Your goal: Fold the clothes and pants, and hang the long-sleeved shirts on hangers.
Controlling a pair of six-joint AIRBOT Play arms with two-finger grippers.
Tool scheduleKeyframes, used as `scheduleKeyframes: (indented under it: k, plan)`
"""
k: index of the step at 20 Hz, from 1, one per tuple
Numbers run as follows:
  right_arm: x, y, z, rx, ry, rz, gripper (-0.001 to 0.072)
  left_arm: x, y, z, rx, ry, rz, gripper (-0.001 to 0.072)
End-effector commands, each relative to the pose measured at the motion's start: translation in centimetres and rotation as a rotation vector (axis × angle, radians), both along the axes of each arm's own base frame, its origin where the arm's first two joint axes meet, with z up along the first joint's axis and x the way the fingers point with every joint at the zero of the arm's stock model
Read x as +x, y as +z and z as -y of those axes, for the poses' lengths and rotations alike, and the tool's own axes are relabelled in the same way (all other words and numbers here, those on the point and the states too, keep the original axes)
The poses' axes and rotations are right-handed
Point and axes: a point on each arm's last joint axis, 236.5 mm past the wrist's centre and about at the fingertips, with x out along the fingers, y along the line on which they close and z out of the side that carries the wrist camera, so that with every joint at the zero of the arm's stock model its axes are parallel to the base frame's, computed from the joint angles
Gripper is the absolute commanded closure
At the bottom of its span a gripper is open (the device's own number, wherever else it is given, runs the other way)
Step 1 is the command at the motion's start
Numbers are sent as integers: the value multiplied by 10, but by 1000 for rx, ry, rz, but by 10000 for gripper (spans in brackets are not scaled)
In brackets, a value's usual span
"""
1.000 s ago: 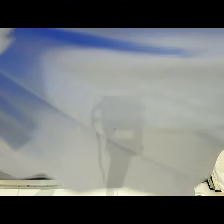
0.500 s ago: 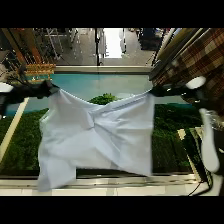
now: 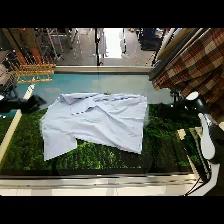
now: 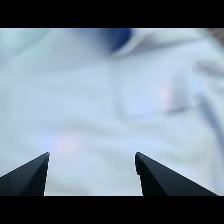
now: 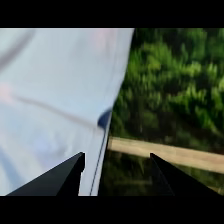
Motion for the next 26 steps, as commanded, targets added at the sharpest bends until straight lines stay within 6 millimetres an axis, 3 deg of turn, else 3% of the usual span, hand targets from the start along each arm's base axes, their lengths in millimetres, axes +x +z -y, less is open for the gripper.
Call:
scheduleKeyframes:
  k: [1,5,8,13,17,22,23,25,26]
  plan:
    - [-91,-19,-34,99,88,-158,253,-79,-37,-35,97,-24,-297,164]
    - [-110,-50,-95,145,112,-102,312,-104,-69,14,-74,-97,-350,164]
    - [-110,-63,-113,112,139,-108,312,-114,-83,24,-104,-100,-372,164]
    - [-104,-75,-112,79,123,-104,315,-114,-82,24,-104,-101,-371,164]
    - [-104,-73,-113,79,132,-102,388,-114,-82,24,-104,-101,-372,164]
    - [-100,-59,-90,48,113,-128,387,-116,-82,25,-110,-108,-380,164]
    - [-99,-58,-88,49,100,-135,403,-116,-82,25,-110,-108,-380,164]
    - [-100,-59,-90,48,105,-136,543,-116,-82,25,-110,-108,-380,164]
    - [-101,-60,-93,47,114,-137,540,-116,-82,25,-110,-108,-380,164]
